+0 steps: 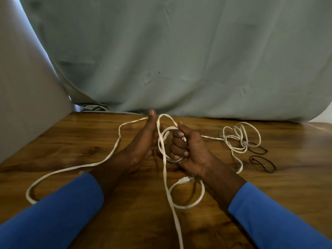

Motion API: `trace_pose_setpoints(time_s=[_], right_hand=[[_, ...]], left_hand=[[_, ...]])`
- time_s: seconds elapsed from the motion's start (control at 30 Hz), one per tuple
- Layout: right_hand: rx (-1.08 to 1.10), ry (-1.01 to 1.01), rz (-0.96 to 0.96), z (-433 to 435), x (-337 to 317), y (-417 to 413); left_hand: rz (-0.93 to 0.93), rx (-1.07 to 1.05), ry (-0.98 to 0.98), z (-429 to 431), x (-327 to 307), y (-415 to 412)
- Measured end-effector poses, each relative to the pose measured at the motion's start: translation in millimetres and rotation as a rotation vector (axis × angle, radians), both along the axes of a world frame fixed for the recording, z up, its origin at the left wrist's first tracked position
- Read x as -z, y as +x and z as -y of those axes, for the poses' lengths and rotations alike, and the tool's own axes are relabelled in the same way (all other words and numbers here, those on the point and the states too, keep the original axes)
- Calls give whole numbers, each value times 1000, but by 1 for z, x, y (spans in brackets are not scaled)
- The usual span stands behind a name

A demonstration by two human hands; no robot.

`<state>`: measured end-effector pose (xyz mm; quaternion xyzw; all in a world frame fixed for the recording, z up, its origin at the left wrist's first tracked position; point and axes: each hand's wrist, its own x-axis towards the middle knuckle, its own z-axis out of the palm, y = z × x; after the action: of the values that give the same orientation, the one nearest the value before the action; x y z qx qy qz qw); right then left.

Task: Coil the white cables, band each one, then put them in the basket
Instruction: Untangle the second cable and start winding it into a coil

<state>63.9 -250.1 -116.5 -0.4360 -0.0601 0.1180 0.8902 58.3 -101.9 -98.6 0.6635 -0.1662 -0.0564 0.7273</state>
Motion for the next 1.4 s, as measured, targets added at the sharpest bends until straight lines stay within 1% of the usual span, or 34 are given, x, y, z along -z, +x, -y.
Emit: trace_pose_setpoints(time_s=[0.07, 0.1, 0.13, 0.17, 0.23, 0.27, 0.3, 0.33, 0.37, 0.4, 0.47, 0.53, 0.6, 0.63, 0.7, 0.73, 0.83, 0.87, 0.9, 1.0, 1.1, 1.13, 1.17, 1.2, 1.23, 1.27, 1.3, 1.33, 1.4], right_hand=[[77, -4, -16, 4, 0, 2], [112, -9, -23, 6, 0, 3], [141, -10, -36, 8, 0, 4], [160, -5, -53, 9, 1, 3], [170, 19, -77, 13, 0, 3], [158, 41, -76, 15, -1, 4], [135, 73, -64, 16, -2, 4], [108, 112, -44, 16, -4, 3], [84, 152, -19, 16, -5, 3], [69, 189, 7, 16, -7, 3], [61, 249, 46, 18, -10, 1], [73, 293, 58, 20, -14, -2], [82, 326, 56, 22, -16, -3], [88, 342, 56, 22, -16, -3], [130, 386, 61, 22, -14, 0], [168, 402, 67, 23, -14, 1], [295, 425, 92, 24, -15, 3], [348, 431, 93, 25, -15, 3], [404, 436, 95, 25, -17, 3], [591, 436, 96, 29, -22, 4], [756, 412, 93, 40, -25, 9], [834, 335, 109, 44, -26, 10], [936, 192, 145, 49, -24, 11], [1048, -25, 198, 53, -21, 12], [1144, -292, 264, 57, -18, 12], [1209, -577, 344, 61, -15, 13], [1225, -831, 441, 63, -10, 14], [1193, -1051, 536, 63, -7, 14], [1087, -1390, 716, 59, 0, 15]], left_hand=[[177, -109, 126, -6, 6, 10], [273, -156, 236, -8, 9, 11], [339, -152, 326, -8, 8, 9], [358, -105, 359, -6, 11, 9], [340, -25, 323, 3, 18, 7], [291, -48, 250, 8, 21, 9], [244, -107, 166, 11, 21, 9], [236, -199, 112, 12, 21, 10], [306, -306, 135, 11, 21, 10], [445, -396, 222, 8, 22, 12], [727, -473, 475, -3, 26, 19], [857, -457, 721, -15, 27, 32], [911, -411, 1013, -18, 23, 39], [925, -372, 1094, -18, 20, 38], [928, -256, 1122, -14, 21, 34], [906, -189, 1144, -11, 22, 33], [772, -22, 1317, -1, 25, 27], [753, 14, 1332, 2, 24, 24], [736, 58, 1321, 4, 21, 21], [653, 195, 1134, 3, 14, 17], [592, 353, 1075, -3, 11, 14], [526, 423, 1011, -6, 10, 15], [411, 496, 923, -9, 8, 14], [288, 555, 835, -13, 6, 14], [183, 600, 763, -16, 3, 14], [118, 637, 709, -18, 1, 13], [60, 670, 654, -20, -2, 10], [19, 690, 585, -21, -5, 8], [-36, 684, 419, -27, -11, 8]])
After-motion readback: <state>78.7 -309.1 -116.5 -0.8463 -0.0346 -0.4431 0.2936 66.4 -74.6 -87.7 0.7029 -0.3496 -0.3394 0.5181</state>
